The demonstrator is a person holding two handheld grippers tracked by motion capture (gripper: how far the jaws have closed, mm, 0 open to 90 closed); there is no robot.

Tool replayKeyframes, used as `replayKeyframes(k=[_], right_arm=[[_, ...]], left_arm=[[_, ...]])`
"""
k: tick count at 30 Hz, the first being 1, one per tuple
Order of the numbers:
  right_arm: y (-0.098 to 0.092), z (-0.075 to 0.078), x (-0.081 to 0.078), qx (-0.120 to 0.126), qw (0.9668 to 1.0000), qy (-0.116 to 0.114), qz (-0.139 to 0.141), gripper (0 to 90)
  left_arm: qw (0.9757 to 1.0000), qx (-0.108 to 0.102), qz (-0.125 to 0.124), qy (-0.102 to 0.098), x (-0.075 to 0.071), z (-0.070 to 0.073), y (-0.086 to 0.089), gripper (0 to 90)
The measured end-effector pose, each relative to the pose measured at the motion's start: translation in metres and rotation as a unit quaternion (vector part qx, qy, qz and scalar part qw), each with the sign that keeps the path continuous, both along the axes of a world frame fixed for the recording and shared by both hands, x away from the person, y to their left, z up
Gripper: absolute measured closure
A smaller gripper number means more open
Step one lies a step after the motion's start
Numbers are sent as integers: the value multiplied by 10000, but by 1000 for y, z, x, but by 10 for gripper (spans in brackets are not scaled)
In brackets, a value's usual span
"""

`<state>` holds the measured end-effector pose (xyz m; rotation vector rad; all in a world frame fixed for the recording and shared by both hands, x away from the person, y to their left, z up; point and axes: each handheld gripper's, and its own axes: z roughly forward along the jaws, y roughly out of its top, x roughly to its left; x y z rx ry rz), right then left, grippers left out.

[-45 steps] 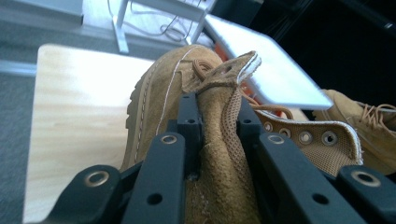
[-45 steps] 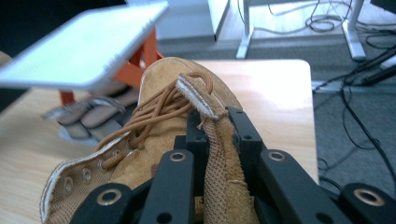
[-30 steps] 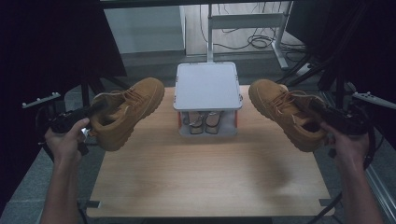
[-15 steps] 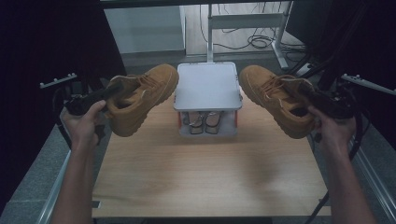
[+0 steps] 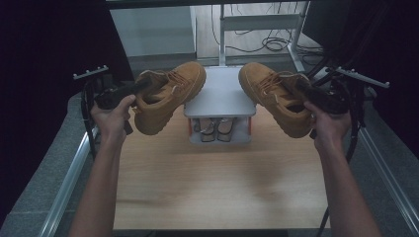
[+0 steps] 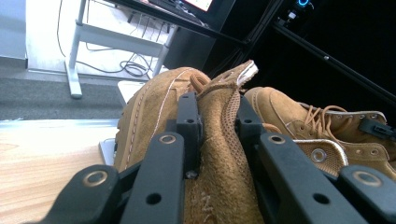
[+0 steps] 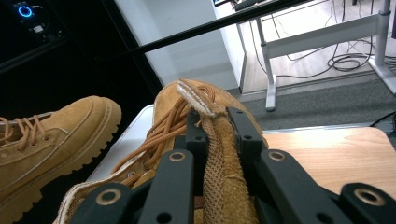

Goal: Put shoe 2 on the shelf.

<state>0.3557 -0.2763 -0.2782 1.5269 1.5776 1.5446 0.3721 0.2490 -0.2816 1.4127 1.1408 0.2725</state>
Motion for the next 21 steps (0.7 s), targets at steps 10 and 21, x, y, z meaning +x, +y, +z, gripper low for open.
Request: replayKeyframes(k=[10,21], right_arm=[[13,-1,7,73,10000,54,20,803],[31,2,17,202,9998,90,-15,803]], left_arm=[[9999,106,124,-23,4,2,-13,772],[9996,83,252,-34,14,2,-35,772]])
